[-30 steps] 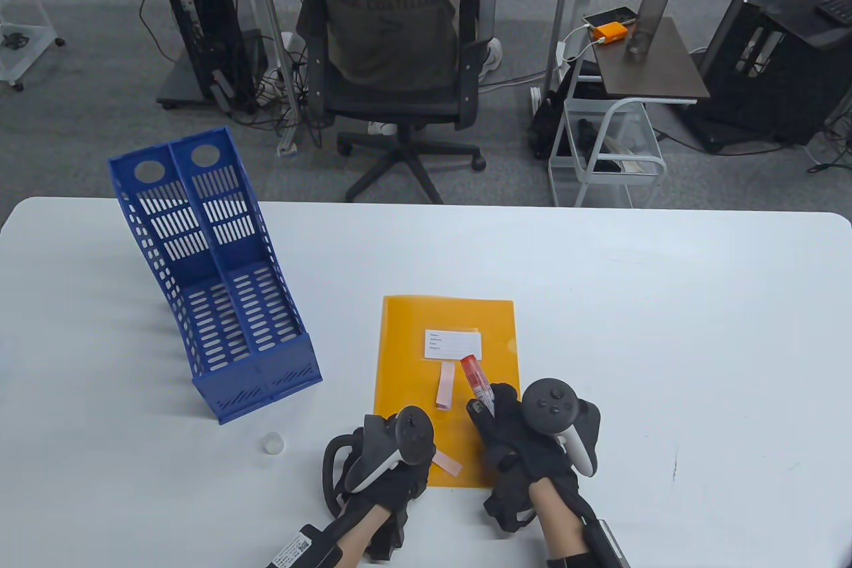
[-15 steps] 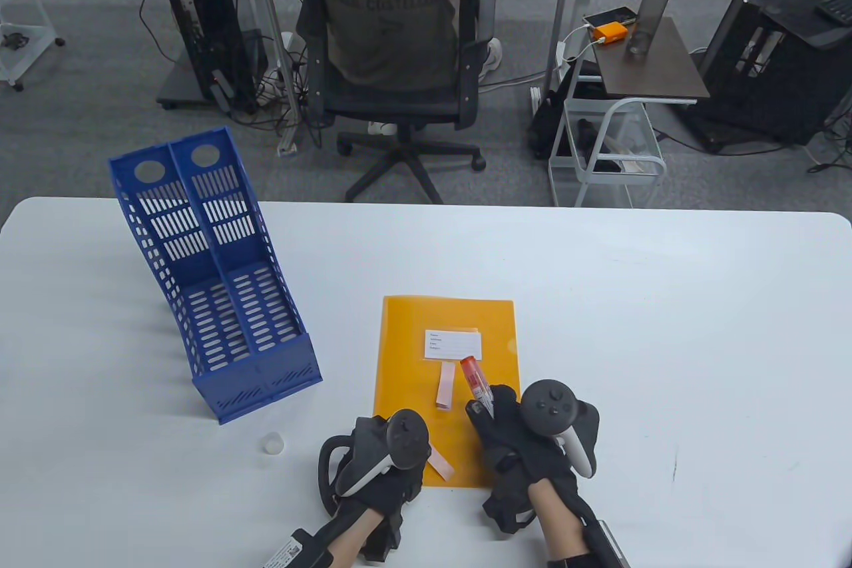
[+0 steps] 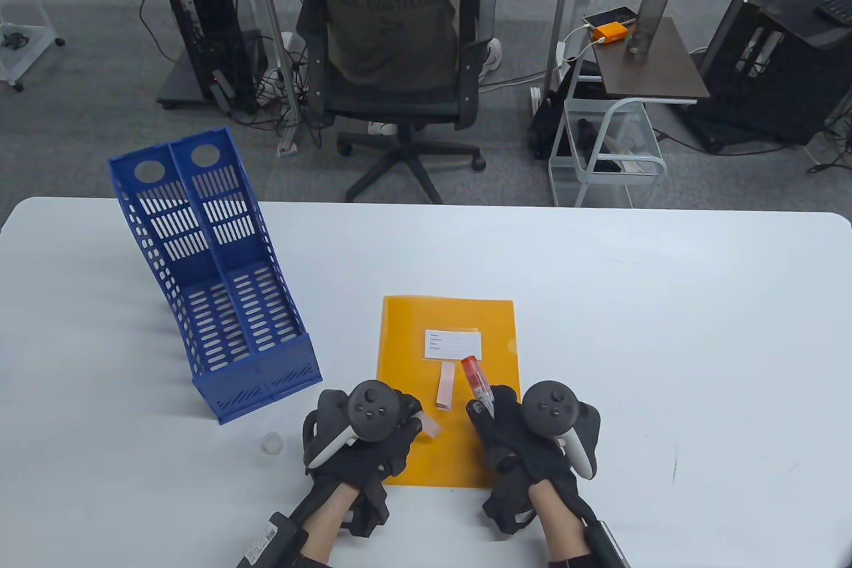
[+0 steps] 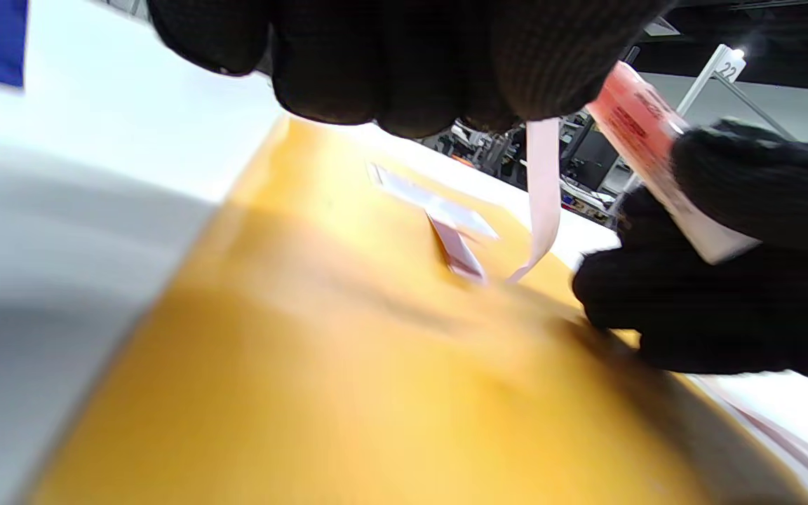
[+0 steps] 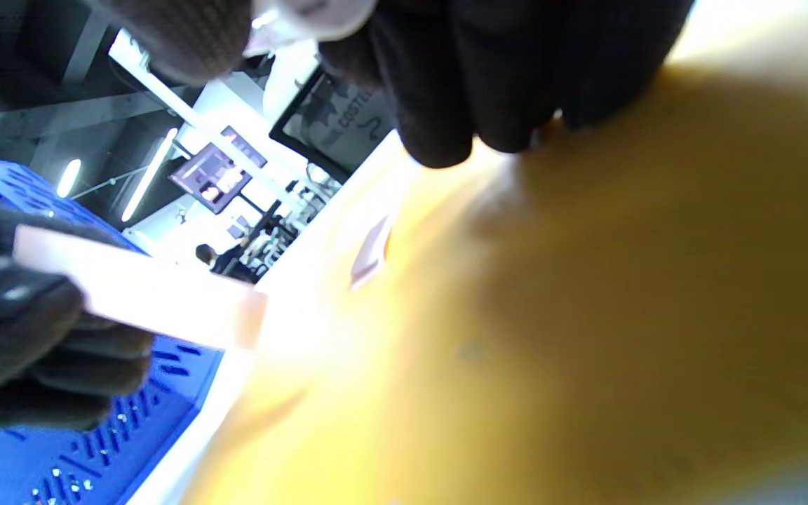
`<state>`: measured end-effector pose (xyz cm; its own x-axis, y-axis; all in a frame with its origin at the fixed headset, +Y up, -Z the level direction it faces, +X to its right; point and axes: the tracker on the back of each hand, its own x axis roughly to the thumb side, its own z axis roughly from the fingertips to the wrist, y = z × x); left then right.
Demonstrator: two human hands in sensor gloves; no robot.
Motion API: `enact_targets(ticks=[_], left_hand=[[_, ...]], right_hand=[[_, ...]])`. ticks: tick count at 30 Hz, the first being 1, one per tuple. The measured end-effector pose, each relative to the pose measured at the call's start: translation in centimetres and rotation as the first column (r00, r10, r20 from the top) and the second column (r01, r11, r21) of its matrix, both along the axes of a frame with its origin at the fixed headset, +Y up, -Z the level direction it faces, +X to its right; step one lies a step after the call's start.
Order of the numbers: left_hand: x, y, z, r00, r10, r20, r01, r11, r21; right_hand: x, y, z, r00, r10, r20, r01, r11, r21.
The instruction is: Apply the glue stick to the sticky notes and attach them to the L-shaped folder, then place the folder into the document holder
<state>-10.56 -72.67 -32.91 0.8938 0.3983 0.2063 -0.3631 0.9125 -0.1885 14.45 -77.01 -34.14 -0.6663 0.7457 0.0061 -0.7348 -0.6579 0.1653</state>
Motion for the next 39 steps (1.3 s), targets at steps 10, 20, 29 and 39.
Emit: enact_targets(ticks=[10,20,29,39], left_hand=[[1.8,1.9,-4.0,0.972,-0.190,-0.137,0.206,0.973,0.109],[5.0,-1.2,-7.2,0.951,-0.254,-0.174,0.253,0.967,-0.027],[6.0,-3.4,-7.1,0.947,-0.319,-0.038,0.316,0.946,-0.078],[6.3,-4.4,-6.6,0.931,-0.364,0.006,0.362,0.925,-0.114]], right_hand=[[0.4,0.0,-0.1,0.999,-0.052,0.015,0.053,0.998,-0.015],[0.6,-0.1,-0.1,0.994,-0.102,0.035,0.104,0.994,-0.041],[0.9,-0.1,-0.3,0.992,-0.124,0.037,0.126,0.991,-0.053],[1.0,-0.2,-0.3,0.991,-0.126,0.036,0.127,0.990,-0.052]])
